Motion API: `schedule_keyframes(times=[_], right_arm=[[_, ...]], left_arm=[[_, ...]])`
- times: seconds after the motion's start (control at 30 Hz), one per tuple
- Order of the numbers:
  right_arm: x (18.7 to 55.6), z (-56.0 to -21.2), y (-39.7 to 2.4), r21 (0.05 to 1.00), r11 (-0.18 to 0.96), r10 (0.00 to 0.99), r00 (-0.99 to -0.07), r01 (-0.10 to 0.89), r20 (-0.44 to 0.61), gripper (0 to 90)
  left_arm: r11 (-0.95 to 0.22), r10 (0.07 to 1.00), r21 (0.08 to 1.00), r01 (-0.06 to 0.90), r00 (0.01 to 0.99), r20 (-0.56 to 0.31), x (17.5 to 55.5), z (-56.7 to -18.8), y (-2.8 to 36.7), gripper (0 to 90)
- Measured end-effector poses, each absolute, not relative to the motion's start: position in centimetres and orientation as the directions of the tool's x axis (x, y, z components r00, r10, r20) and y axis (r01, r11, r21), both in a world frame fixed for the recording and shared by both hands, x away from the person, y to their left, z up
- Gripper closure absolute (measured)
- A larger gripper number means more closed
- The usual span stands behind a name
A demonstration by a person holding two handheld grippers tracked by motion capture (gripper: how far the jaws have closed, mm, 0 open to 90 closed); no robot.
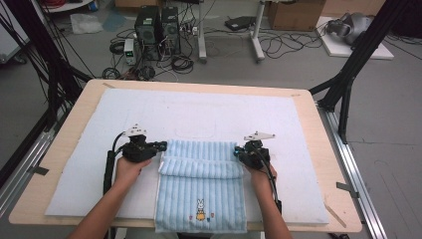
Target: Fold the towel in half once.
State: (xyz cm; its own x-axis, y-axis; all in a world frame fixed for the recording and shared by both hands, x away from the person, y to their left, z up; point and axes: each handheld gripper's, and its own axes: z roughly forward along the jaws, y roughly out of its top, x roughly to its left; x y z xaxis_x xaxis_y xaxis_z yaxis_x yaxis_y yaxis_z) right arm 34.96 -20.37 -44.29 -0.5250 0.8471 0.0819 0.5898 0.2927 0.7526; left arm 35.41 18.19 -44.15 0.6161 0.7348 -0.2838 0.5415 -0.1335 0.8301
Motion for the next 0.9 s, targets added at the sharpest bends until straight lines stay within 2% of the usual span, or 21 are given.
schedule_keyframes(times=[0.23, 0.27, 0.33, 0.43, 0.53, 0.6, 0.67, 0.73, 0.77, 0.8, 0.9], right_arm=[[35.9, -44.2, -20.4, 0.757, 0.288, 0.869, -0.492, 0.586, 0.050, 87.6], [36.0, -44.3, -20.3, 0.752, 0.277, 0.874, -0.482, 0.598, 0.062, 82.7], [35.9, -44.3, -20.5, 0.761, 0.256, 0.877, -0.474, 0.597, 0.077, 71.0], [35.3, -43.7, -21.1, 0.784, 0.219, 0.877, -0.469, 0.582, 0.103, 62.6], [35.1, -43.9, -21.3, 0.767, 0.238, 0.861, -0.495, 0.596, 0.118, 56.6], [35.0, -44.5, -20.9, 0.739, 0.273, 0.853, -0.510, 0.616, 0.110, 52.1], [34.7, -44.8, -20.7, 0.741, 0.285, 0.851, -0.516, 0.608, 0.096, 51.5], [34.6, -44.7, -20.5, 0.738, 0.292, 0.849, -0.521, 0.608, 0.093, 60.1], [34.6, -44.7, -20.5, 0.738, 0.298, 0.842, -0.531, 0.605, 0.095, 68.9], [34.5, -44.7, -20.4, 0.735, 0.310, 0.829, -0.550, 0.603, 0.101, 81.9], [34.5, -44.6, -20.1, 0.733, 0.322, 0.817, -0.567, 0.600, 0.105, 85.6]], left_arm=[[-0.161, 0.769, 0.808, 0.566, 0.585, -0.257, 35.7, -44.8, 17.9, 85.7], [-0.165, 0.783, 0.803, 0.573, 0.571, -0.247, 35.6, -44.8, 17.8, 79.3], [-0.173, 0.793, 0.791, 0.587, 0.560, -0.242, 35.5, -44.8, 17.7, 57.1], [-0.204, 0.790, 0.779, 0.593, 0.570, -0.227, 35.4, -44.8, 17.8, 49.9], [-0.215, 0.783, 0.770, 0.600, 0.578, -0.232, 35.4, -44.9, 17.7, 49.2], [-0.230, 0.773, 0.769, 0.597, 0.592, -0.228, 35.3, -44.9, 17.6, 51.3], [-0.240, 0.773, 0.777, 0.582, 0.599, -0.209, 35.0, -45.0, 17.2, 61.8], [-0.259, 0.776, 0.788, 0.558, 0.606, -0.174, 34.7, -45.2, 16.9, 73.2], [-0.254, 0.763, 0.784, 0.567, 0.615, -0.197, 34.8, -45.2, 17.0, 77.9], [-0.239, 0.766, 0.779, 0.580, 0.605, -0.216, 35.0, -45.3, 17.0, 84.4], [-0.197, 0.765, 0.762, 0.617, 0.583, -0.274, 35.6, -45.3, 17.1, 86.2]])
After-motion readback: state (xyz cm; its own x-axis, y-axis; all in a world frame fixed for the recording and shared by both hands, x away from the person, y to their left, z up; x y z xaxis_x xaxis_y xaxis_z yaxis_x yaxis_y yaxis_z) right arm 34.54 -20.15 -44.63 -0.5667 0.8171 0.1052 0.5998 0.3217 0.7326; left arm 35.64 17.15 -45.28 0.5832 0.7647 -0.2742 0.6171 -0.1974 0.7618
